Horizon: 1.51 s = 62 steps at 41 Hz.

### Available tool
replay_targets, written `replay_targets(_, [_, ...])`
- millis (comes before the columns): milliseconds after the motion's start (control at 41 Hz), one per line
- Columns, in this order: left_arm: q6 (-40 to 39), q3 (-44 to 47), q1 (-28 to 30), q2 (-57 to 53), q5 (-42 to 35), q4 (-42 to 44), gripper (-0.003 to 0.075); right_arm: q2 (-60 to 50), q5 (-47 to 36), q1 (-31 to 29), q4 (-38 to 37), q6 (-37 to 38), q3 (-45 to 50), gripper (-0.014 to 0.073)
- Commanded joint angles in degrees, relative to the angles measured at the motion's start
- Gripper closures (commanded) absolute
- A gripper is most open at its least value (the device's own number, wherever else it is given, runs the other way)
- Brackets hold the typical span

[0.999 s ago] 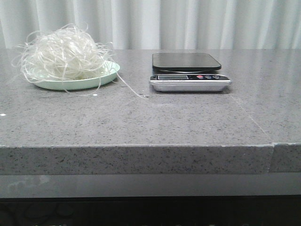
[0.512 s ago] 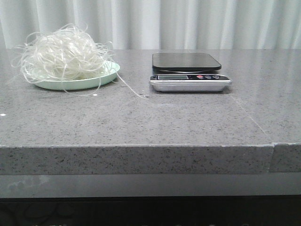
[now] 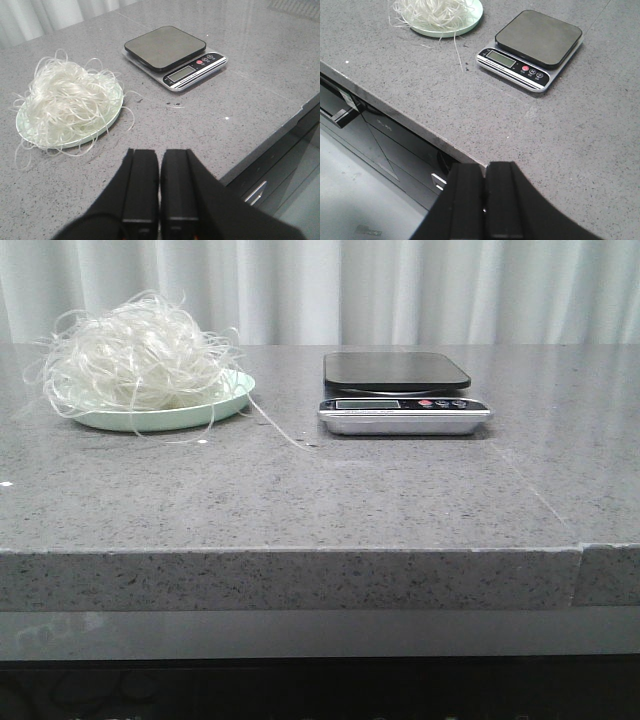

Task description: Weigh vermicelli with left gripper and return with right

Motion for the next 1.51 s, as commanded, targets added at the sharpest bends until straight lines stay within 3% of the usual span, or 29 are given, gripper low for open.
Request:
replay_targets(0, [-0.1,-1.5,-0.3,0.1,-4.5,-0.6,0.0577,0.5,-3.6,-0.4,-0.2,0.1,-1.3,0.0449])
replay_targets(292, [-0.1,-1.5,0.0,-0.2,-4.3,-0.3,0.0577,0.5,-3.6,-0.4,-0.2,0.1,-1.3,0.0449])
replay_targets(512, [-0.1,0.5,9.1,-4.2,-5.6,-0.3,0.0577,0.5,-3.6,-0.4,-0.2,0.1,-1.3,0.0449])
replay_targets(755, [-0.1,13.8,21.6,-14.8,-18.8,-0.3,0.0577,0.5,-3.6,-0.4,-0.2,0.1,-1.3,0.0449])
replay_targets(999, [-0.1,30.5,30.0,-26.1,-32.1,-1.0,0.0577,0.5,-3.6,-0.4,-0.2,0.1,-1.3,0.0449])
replay_targets(1267, [-0.1,41.0,33.7,-31.8,-40.4,-3.4,0.0577,0.5,-3.6,-0.4,-0.2,0.1,-1.3,0.0449])
replay_targets(1486, [-0.1,40.8,34.1,-31.7,-39.5,-3.4,0.0577,0.5,-3.6,-0.4,-0.2,0.1,-1.3,0.0449])
